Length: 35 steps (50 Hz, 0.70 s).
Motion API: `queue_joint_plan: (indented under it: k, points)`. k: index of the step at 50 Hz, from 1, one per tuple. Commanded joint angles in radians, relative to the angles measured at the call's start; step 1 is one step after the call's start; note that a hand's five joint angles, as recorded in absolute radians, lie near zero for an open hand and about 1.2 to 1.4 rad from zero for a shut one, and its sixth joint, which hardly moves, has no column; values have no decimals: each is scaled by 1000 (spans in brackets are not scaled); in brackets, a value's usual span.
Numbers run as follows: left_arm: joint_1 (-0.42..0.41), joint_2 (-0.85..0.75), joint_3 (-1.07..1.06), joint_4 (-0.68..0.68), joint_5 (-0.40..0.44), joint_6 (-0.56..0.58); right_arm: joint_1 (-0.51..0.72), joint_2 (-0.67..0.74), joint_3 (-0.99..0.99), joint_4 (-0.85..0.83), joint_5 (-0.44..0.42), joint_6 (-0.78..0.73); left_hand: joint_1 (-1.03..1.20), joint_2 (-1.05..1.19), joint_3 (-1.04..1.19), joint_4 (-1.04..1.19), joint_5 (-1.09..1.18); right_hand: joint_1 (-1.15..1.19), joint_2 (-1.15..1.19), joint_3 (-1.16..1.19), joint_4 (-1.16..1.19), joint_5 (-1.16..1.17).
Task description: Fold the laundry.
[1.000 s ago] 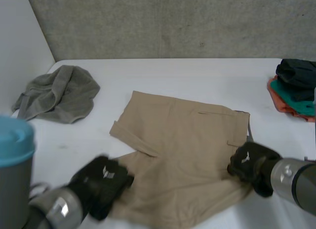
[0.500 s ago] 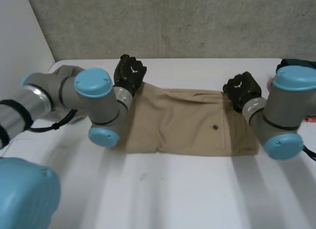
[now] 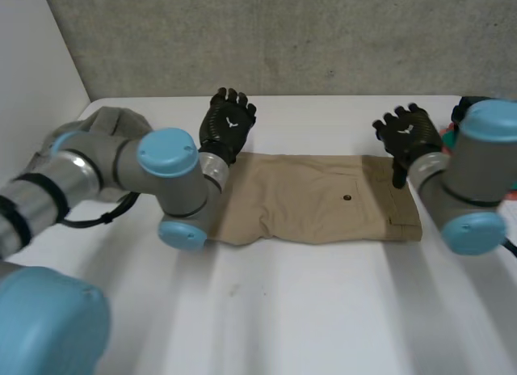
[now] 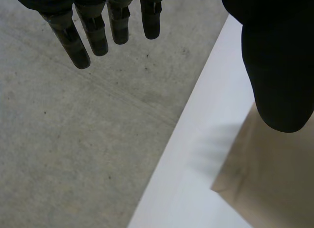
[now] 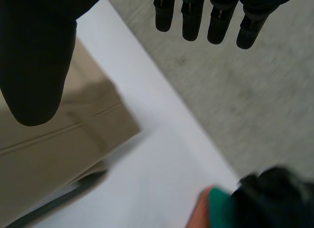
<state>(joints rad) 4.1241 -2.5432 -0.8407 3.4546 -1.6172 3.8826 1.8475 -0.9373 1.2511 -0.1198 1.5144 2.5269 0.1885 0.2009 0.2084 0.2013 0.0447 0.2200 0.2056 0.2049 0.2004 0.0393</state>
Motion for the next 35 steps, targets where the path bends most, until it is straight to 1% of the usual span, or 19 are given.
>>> queue_joint_plan:
  k: [1,6,9,11,12,13,15,16,17,18,20,21,24,25,28,29,31,32,35]
  points:
    - [1,259,-334,-5,11,-212,-73,-106,143,229,-105,124,-14,-26,-34,-27,-45,-44,-30,-29,-25,-38]
    - [-5,365,-474,-6,16,-348,-108,-103,212,210,-170,133,-14,-26,-34,-27,-45,70,85,85,90,76]
    - [-7,385,-506,-6,17,-371,-117,-91,225,181,-184,135,-14,-26,-34,-27,-45,123,137,138,143,129]
    - [-7,393,-520,-6,16,-373,-117,-55,223,143,-180,124,-14,-26,-34,-27,-45,477,491,492,497,483]
    - [-7,393,-523,-6,16,-371,-119,-45,220,123,-171,121,-14,-26,-34,-27,-45,906,920,921,925,912]
    - [-7,396,-528,-6,16,-373,-120,-41,217,112,-163,116,-14,-26,-34,-27,-45,1157,1172,1172,1177,1163]
    - [-7,399,-537,-6,16,-371,-120,-40,215,92,-137,109,-14,-26,-34,-27,-45,1176,1191,1191,1196,1182]
    - [-7,402,-541,-6,16,-370,-123,-44,220,77,-99,96,-14,-26,-34,-27,-45,1176,1191,1191,1196,1182]
    - [-5,412,-551,-6,16,-370,-126,-46,223,72,-82,89,-14,-26,-34,-27,-45,1176,1191,1191,1196,1182]
    - [-5,423,-557,-6,16,-370,-136,-52,232,63,-47,64,-14,-26,-34,-27,-45,1176,1191,1191,1196,1182]
    - [-2,437,-563,-6,16,-371,-148,-75,251,54,-22,20,-14,-26,-34,-27,-45,1176,1191,1191,1196,1182]
    - [2,451,-569,-6,14,-371,-158,-110,273,49,-2,-40,-14,-26,-34,-27,-45,1176,1191,1191,1196,1182]
    - [4,471,-583,-6,14,-373,-174,-161,300,46,18,-161,-14,-26,-34,-27,-45,1176,1191,1191,1196,1182]
    - [8,487,-593,-6,13,-374,-177,-179,304,43,21,-234,-14,-26,-34,-27,-45,1176,1191,1191,1196,1182]
    - [22,512,-615,-6,13,-376,-162,-199,303,23,24,-330,-14,-26,-34,-27,-45,1176,1191,1191,1196,1182]
    - [31,532,-632,-6,11,-377,-127,-208,298,-4,23,-364,-14,-26,-34,-27,-45,1176,1191,1191,1196,1182]
    - [36,549,-646,-6,8,-379,-62,-216,292,-33,14,-369,-14,-26,-34,-27,-45,1176,1191,1191,1196,1182]
    - [42,569,-659,-6,6,-381,22,-222,280,-69,4,-375,-14,-26,-34,-27,-45,1176,1191,1191,1196,1182]
    - [53,600,-686,-6,2,-382,146,-215,257,-132,-34,-388,-14,-26,-34,-27,-45,1176,1191,1191,1196,1182]
